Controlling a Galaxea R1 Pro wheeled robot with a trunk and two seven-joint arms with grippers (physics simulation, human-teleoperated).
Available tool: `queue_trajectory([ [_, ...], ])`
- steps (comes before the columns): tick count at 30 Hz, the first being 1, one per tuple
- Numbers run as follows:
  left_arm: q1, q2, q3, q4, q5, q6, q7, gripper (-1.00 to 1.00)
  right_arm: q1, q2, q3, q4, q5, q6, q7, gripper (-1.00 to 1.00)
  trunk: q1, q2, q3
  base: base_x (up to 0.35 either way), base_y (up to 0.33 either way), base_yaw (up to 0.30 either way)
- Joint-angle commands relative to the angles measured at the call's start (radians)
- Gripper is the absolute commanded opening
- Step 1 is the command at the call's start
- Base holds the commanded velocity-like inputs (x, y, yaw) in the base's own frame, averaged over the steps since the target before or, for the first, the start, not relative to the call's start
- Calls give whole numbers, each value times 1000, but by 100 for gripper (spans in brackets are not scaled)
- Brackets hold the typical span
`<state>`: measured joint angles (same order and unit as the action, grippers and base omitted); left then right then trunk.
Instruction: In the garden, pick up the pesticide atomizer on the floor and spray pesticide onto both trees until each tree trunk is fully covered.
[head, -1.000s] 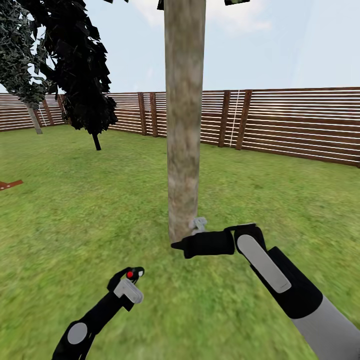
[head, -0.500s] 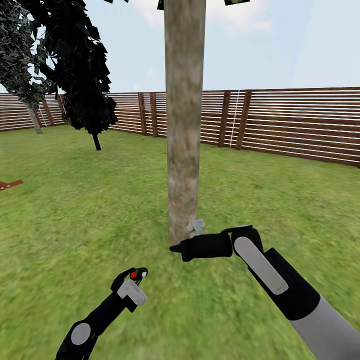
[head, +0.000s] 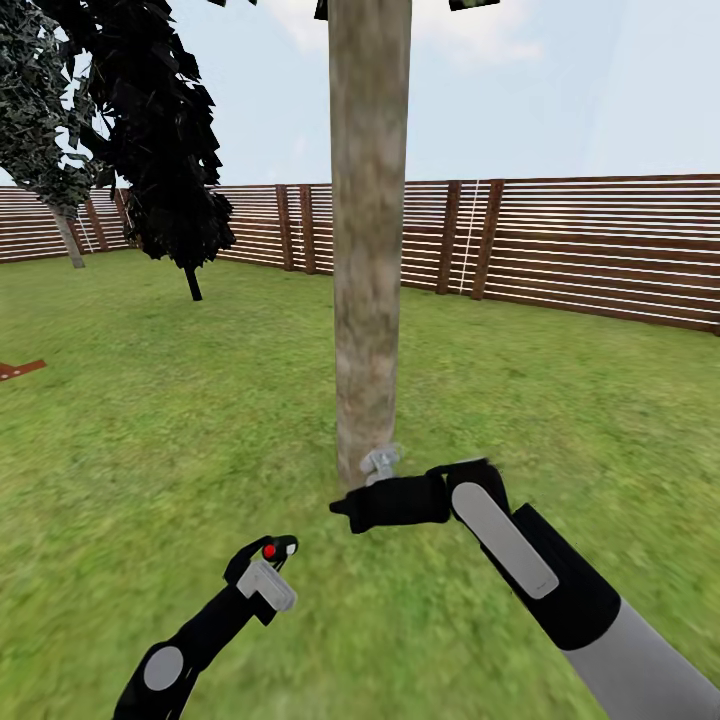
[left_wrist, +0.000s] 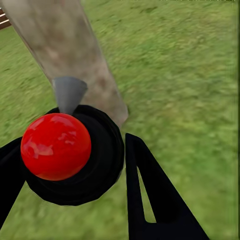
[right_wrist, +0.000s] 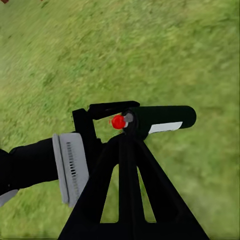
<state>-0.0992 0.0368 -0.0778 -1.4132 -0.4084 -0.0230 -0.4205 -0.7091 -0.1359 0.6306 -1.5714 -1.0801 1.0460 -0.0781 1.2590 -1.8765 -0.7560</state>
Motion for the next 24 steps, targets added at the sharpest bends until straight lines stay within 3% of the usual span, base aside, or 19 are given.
queue_trajectory([
  [1, 0, 0, -4, -1, -10, -3, 2, -100, 0, 2, 10, 1, -8, 1, -9, -100, 0, 0, -1, 0, 0, 0],
  [24, 2, 2, -14, -1, -7, -14, -6, -100, 3, 20, 26, 47, -2, -1, -14, -100, 0, 0, -1, 0, 0, 0],
])
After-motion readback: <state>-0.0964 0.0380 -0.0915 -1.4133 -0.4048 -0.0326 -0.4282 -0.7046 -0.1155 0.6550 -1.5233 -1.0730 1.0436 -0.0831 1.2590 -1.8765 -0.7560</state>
